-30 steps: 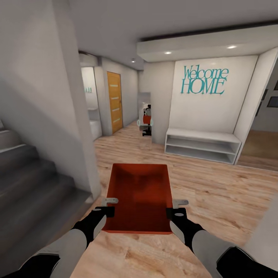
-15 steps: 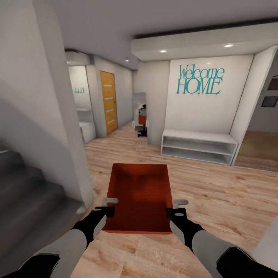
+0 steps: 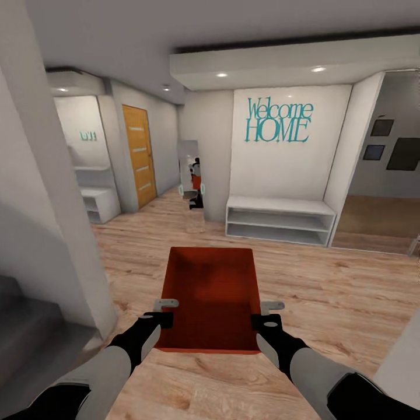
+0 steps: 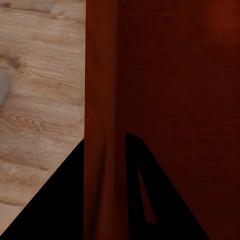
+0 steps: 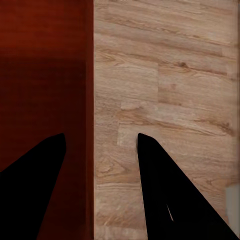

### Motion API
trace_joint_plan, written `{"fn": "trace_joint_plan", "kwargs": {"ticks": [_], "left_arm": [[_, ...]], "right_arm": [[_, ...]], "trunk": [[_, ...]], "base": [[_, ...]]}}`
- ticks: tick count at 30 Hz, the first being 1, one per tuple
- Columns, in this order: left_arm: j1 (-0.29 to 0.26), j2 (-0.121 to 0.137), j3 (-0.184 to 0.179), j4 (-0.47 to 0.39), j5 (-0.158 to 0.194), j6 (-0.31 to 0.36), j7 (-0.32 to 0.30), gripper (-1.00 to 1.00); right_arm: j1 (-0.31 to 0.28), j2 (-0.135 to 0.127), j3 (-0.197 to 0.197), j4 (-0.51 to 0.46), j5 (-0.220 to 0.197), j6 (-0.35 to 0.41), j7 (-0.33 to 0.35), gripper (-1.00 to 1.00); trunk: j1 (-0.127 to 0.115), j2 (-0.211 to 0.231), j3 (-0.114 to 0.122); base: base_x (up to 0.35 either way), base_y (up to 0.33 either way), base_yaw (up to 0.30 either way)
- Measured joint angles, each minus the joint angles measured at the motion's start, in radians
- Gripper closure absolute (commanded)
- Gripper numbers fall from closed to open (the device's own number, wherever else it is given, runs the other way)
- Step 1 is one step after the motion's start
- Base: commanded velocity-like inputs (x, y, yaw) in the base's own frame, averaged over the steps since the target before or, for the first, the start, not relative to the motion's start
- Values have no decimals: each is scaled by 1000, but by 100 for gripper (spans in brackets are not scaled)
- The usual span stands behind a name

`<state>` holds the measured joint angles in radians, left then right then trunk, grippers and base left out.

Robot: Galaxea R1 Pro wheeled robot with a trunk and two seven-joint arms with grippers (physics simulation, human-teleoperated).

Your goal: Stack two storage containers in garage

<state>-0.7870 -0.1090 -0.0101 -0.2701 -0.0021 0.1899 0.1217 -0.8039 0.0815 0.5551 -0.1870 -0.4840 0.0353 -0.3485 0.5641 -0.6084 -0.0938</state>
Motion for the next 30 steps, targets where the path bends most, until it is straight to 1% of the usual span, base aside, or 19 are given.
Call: {"fn": "trace_joint_plan", "kwargs": {"ticks": [30], "left_arm": [[0, 0, 0, 0, 1, 0, 0, 100]], "right_arm": [[0, -1, 2, -3, -3, 1, 0, 100]], "trunk": [[0, 0, 0]], "base": [[322, 0, -3]]}}
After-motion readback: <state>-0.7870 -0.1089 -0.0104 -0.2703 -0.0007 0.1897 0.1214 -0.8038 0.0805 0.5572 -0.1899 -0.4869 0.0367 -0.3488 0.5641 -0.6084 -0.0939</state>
